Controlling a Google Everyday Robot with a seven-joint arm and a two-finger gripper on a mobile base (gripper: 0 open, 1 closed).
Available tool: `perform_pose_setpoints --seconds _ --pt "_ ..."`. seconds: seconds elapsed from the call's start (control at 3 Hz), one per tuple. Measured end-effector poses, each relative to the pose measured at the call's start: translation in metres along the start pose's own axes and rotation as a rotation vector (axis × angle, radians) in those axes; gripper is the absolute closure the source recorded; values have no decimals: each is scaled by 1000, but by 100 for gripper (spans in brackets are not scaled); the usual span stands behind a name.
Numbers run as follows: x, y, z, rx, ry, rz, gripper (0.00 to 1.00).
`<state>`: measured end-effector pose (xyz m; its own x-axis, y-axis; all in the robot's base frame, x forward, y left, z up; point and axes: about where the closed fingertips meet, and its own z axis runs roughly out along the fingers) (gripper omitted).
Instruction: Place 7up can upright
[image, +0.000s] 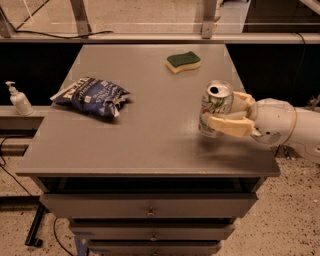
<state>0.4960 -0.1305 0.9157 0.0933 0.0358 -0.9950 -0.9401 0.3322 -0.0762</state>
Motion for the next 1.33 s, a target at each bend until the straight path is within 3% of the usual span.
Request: perform_pose_setpoints --seconds 0.67,1.33 --pt "28 12 -16 -73 -1 -72 100" --pt "39 17 -22 -107 48 -109 59"
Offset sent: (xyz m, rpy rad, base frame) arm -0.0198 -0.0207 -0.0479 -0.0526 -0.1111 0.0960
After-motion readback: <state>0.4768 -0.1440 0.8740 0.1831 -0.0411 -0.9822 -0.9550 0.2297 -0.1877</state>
